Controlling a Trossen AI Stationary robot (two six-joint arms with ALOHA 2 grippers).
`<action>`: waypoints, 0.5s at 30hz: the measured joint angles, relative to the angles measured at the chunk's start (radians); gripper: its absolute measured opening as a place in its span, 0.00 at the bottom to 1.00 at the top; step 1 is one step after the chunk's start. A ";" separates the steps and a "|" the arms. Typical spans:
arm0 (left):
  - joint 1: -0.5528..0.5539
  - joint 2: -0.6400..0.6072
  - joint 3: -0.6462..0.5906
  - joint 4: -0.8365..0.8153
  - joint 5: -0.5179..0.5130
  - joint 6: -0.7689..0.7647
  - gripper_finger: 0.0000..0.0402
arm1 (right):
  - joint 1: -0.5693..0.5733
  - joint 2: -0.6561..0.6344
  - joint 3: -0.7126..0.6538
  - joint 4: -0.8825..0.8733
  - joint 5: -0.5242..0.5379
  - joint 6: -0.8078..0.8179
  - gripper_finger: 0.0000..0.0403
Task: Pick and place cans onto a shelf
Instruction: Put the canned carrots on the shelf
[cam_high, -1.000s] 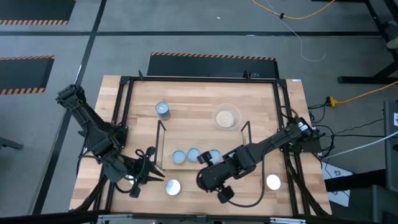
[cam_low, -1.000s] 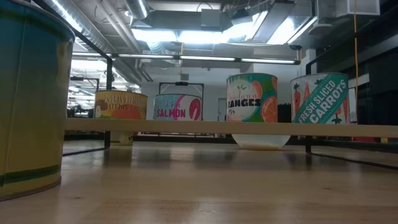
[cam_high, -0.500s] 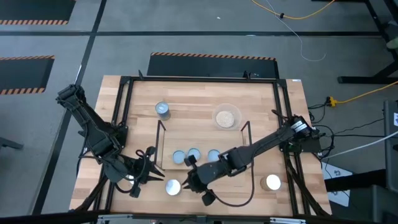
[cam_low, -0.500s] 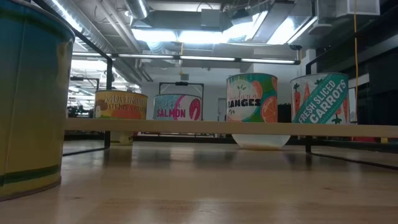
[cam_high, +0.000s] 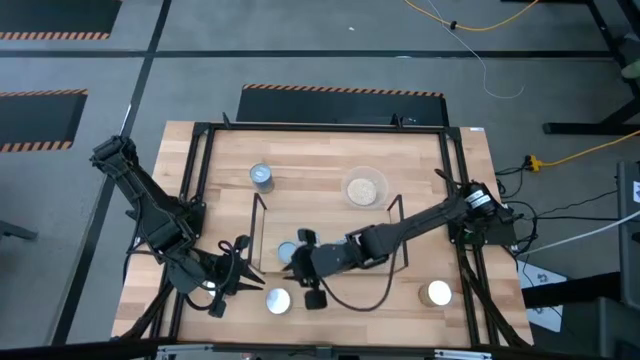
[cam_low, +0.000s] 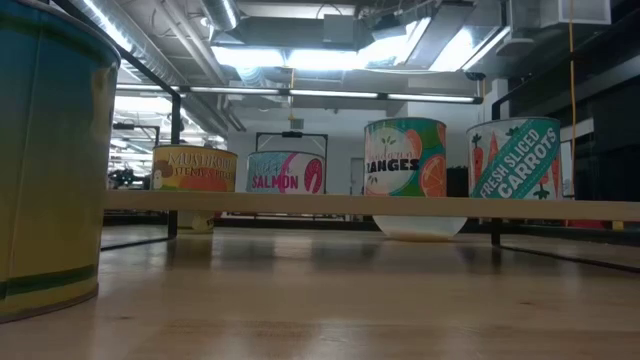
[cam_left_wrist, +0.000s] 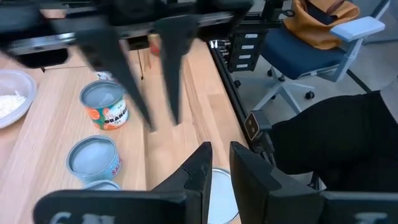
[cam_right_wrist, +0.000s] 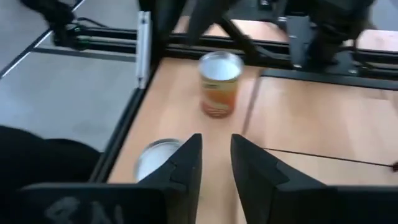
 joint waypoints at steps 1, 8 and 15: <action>0.000 0.000 0.000 -0.001 0.000 0.000 0.13 | -0.005 0.000 0.000 0.004 -0.005 0.000 0.23; 0.003 0.025 0.000 0.065 0.016 0.012 0.13 | -0.013 0.000 0.000 -0.030 -0.195 -0.054 0.23; 0.007 0.117 0.000 0.296 0.046 0.028 0.13 | -0.008 -0.059 0.000 -0.203 -0.286 -0.130 0.23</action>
